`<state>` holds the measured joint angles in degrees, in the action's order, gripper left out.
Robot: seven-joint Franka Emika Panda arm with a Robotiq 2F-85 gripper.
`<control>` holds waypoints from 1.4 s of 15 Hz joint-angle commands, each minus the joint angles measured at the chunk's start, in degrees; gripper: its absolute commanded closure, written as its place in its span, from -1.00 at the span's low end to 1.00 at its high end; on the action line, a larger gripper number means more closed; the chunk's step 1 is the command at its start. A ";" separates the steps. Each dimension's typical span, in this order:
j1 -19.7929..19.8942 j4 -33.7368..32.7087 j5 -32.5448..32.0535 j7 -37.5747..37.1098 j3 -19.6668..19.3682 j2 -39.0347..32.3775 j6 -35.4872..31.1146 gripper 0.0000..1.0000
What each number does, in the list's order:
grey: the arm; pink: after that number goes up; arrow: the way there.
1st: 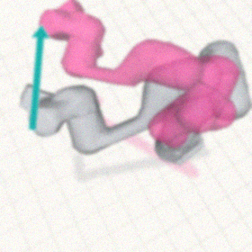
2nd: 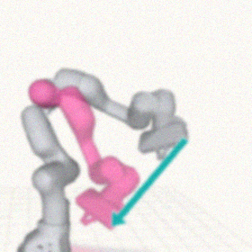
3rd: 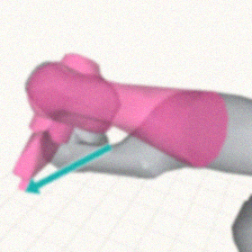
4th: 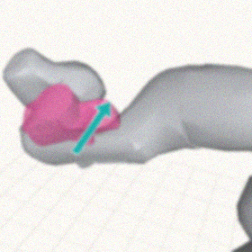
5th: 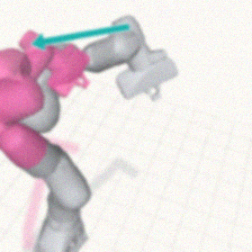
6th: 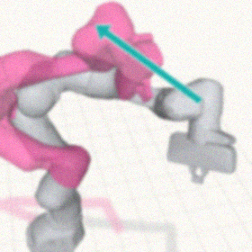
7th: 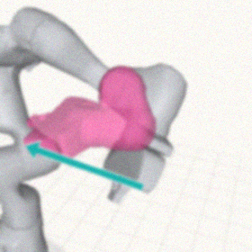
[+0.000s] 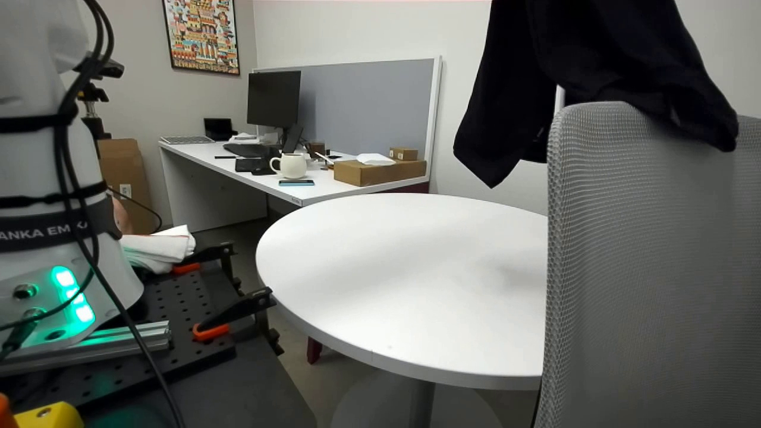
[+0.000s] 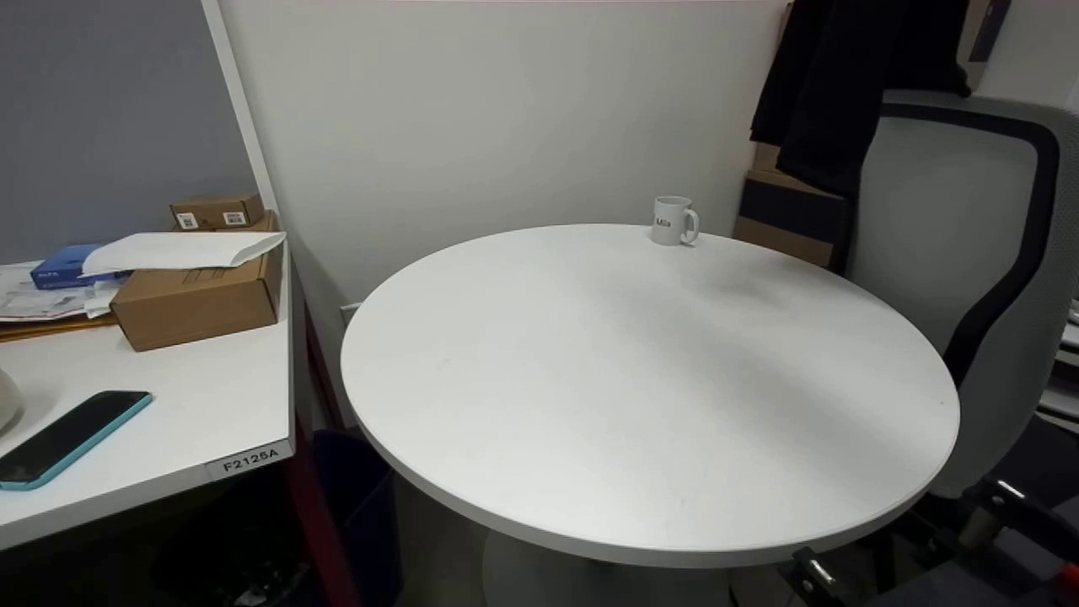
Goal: Put the black t-shirt on the table
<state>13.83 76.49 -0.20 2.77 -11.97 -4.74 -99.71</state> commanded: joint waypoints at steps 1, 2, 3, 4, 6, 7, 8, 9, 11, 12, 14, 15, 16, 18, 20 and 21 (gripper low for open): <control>-0.93 -4.76 -0.97 0.11 0.82 0.99 5.06 0.86; -1.05 -5.82 -0.89 0.15 0.97 1.08 5.89 0.86; -1.19 -7.27 -0.57 0.37 1.14 1.18 7.27 0.86; -1.32 -8.43 -0.39 0.60 1.28 1.22 8.43 0.86; -1.56 -10.66 -0.43 0.54 1.60 1.15 10.30 0.86; -1.66 -11.52 -0.43 0.56 1.75 1.08 11.06 0.86; -1.67 -12.61 -0.39 0.61 1.86 0.77 11.82 0.86; -1.63 -13.53 -0.39 0.50 1.95 0.27 12.40 0.86; -1.44 -15.19 -0.11 0.76 1.88 -0.94 13.47 0.86; -1.30 -15.78 -0.05 0.81 1.78 -1.70 13.72 0.86; -0.98 -16.45 0.20 0.98 1.59 -3.69 13.65 0.86; -0.80 -16.55 0.18 1.05 1.52 -5.03 13.35 0.86; -0.63 -16.89 0.11 1.01 1.49 -6.42 13.34 0.86; -0.18 -17.54 0.19 1.06 1.43 -9.71 13.49 0.86; 0.52 -18.23 0.35 1.10 1.33 -13.18 13.67 0.86; 1.25 -18.70 0.69 1.21 1.14 -15.35 13.74 0.86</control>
<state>13.70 62.93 -0.20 2.77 -10.30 -14.13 -87.99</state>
